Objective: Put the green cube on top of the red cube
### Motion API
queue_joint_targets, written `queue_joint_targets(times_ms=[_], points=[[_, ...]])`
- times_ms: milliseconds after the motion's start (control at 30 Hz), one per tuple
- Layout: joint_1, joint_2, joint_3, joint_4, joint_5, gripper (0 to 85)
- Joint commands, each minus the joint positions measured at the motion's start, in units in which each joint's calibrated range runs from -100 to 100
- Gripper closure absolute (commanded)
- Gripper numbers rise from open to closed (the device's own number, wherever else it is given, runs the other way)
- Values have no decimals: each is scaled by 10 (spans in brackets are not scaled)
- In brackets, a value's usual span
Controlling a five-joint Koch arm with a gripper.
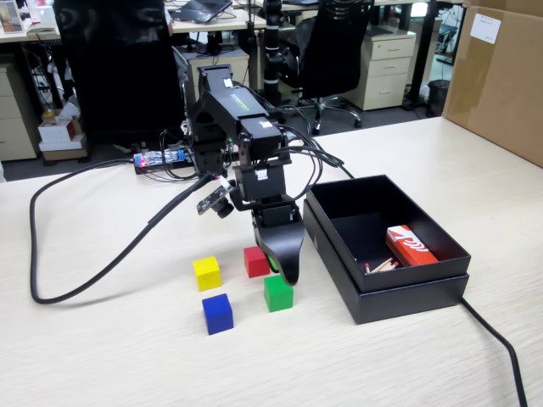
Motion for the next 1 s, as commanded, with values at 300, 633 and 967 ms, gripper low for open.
queue_joint_targets(times_ms=[300,633,967], points=[[-6,47,61,-3,1,380],[-9,79,60,-2,0,431],[-7,83,60,-2,-7,575]])
